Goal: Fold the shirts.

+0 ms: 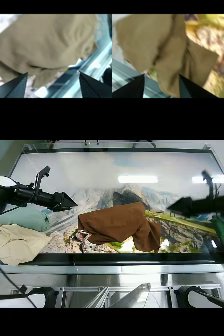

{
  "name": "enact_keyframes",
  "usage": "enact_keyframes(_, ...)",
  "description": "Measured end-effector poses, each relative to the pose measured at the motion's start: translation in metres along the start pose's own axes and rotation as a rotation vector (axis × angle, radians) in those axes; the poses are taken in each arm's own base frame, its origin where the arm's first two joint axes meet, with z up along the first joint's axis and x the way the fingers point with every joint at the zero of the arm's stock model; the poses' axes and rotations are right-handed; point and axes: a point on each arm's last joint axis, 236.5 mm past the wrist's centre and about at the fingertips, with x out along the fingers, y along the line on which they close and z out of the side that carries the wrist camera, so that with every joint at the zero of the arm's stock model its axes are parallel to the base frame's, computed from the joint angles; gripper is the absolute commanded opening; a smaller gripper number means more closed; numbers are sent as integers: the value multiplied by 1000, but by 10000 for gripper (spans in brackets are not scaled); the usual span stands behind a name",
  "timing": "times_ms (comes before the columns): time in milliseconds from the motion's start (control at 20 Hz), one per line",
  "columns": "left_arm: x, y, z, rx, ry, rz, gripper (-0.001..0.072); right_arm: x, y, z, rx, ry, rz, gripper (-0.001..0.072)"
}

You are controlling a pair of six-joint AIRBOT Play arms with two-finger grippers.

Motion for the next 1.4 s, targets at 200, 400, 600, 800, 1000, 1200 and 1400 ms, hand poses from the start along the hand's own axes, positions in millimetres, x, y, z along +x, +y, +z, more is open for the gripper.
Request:
enact_keyframes(200, 34, 31, 8, -48, 50, -12, 696, 33, -54, -51, 155, 73, -87, 456)
enact_keyframes(400, 77, 47, 4, -75, 140, -37, 696, 65, -77, -82, 222, 127, -129, 456)
enact_keyframes(600, 107, 56, -6, -101, 221, -58, 624, 98, -62, -104, 216, 215, -90, 251)
enact_keyframes(800, 124, 57, -16, -98, 293, -53, 0, 120, -47, -115, 147, 257, -66, 20)
enact_keyframes(1000, 127, 48, -19, -75, 319, -55, 1, 119, -21, -98, 91, 210, -7, 19)
enact_keyframes(1200, 104, 30, -6, -27, 277, -48, 6, 103, 7, -75, 7, 146, 31, 19)
enact_keyframes(1400, 51, -1, 18, 70, 163, -18, 20, 75, 55, -55, -86, 83, 122, 18)
